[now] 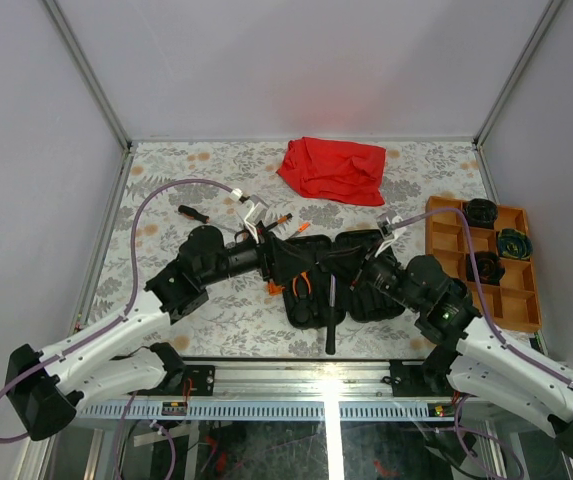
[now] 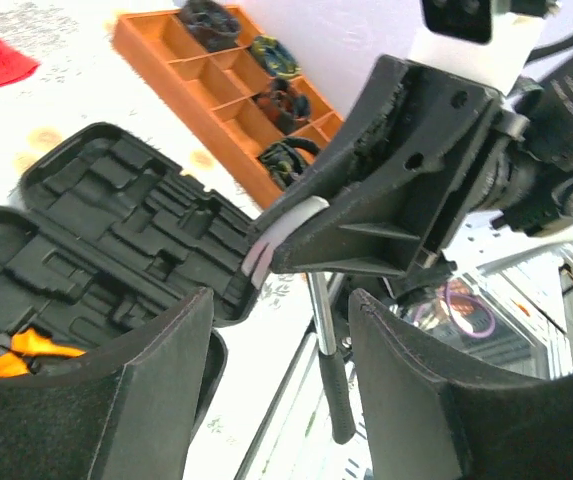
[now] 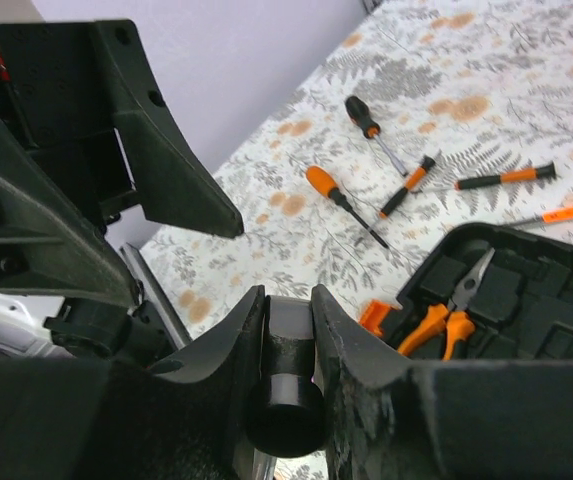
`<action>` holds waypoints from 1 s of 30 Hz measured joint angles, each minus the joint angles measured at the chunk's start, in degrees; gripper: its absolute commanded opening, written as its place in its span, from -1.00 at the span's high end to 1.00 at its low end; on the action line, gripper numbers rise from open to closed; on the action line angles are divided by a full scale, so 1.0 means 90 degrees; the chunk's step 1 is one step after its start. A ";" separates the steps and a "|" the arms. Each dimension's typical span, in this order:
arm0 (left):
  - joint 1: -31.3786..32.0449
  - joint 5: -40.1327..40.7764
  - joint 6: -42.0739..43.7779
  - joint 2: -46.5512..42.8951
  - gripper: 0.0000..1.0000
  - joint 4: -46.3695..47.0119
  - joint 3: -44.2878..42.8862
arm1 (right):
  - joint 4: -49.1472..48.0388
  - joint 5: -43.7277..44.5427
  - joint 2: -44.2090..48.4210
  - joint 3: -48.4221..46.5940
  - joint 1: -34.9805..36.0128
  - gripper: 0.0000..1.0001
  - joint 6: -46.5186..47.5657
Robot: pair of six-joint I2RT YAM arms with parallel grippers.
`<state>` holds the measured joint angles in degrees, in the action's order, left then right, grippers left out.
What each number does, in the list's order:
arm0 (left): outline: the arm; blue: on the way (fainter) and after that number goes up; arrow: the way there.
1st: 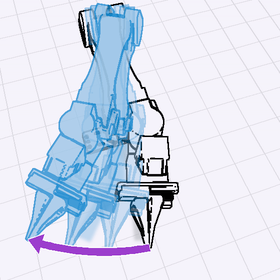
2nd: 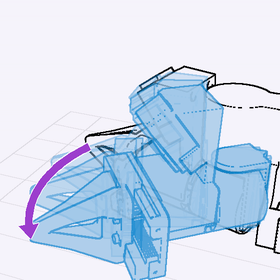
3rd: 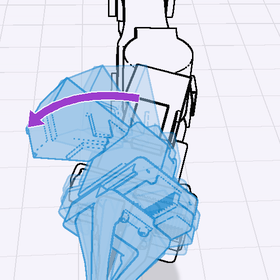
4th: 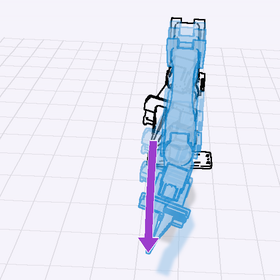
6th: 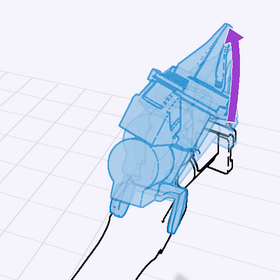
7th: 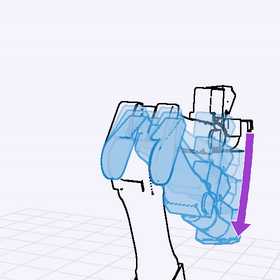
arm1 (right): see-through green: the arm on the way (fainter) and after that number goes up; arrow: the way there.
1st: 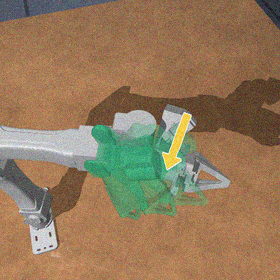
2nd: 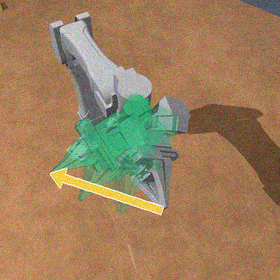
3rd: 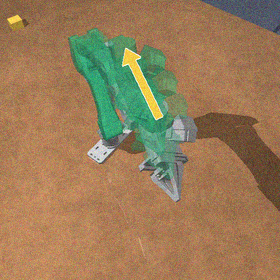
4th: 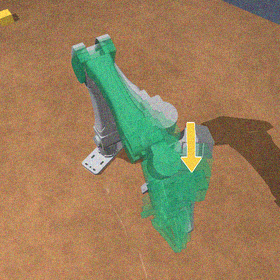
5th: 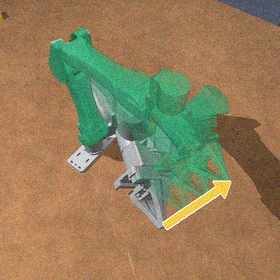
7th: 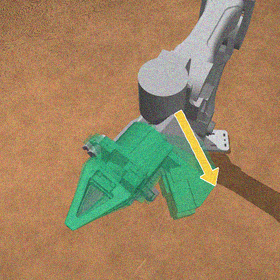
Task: Sort the tools into containers
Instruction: Adjust the hammer.
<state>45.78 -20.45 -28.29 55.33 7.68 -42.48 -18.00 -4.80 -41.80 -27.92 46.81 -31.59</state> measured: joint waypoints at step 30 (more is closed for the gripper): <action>0.0036 -0.1705 -0.0899 0.0406 0.61 0.1957 0.0002 | -0.2958 -0.0760 -0.1037 -0.0634 -0.0002 0.98 -0.1741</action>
<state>46.11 -35.79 -36.38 58.98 25.30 -42.46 -44.62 -11.64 -51.13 -33.63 46.78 -47.27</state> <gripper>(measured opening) 0.304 0.285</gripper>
